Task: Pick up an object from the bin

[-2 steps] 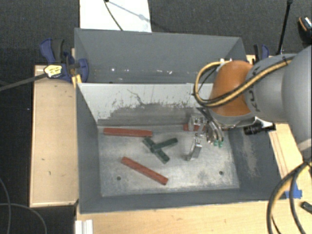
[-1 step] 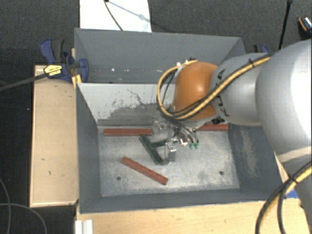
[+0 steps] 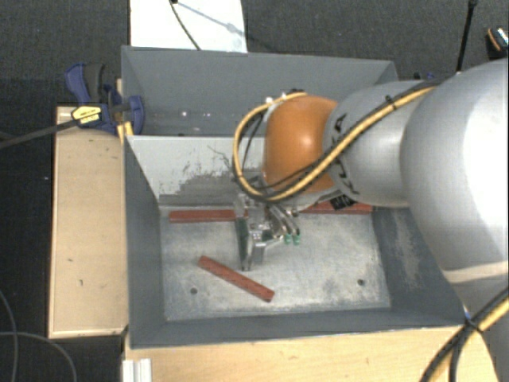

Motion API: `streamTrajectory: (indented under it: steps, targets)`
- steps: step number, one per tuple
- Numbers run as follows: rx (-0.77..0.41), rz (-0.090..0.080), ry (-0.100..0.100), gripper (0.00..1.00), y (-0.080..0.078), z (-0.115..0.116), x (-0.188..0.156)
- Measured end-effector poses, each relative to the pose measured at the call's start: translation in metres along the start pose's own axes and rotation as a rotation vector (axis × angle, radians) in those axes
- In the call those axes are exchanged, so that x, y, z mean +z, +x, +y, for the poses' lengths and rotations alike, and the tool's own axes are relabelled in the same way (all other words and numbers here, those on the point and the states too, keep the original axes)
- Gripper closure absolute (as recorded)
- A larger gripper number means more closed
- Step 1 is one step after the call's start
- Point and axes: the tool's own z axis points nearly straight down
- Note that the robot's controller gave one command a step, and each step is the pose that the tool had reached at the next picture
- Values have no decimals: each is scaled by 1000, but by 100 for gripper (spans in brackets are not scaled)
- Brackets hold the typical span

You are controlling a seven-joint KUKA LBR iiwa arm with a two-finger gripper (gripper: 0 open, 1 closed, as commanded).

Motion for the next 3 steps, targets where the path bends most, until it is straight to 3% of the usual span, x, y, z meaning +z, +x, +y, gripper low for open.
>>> streamTrajectory:
  steps: [1,2,3]
  targets:
    - [33,9,2,0,41,37,32]
    - [156,9,3,0,81,60,31]
    - [155,8,4,100,80,59,31]
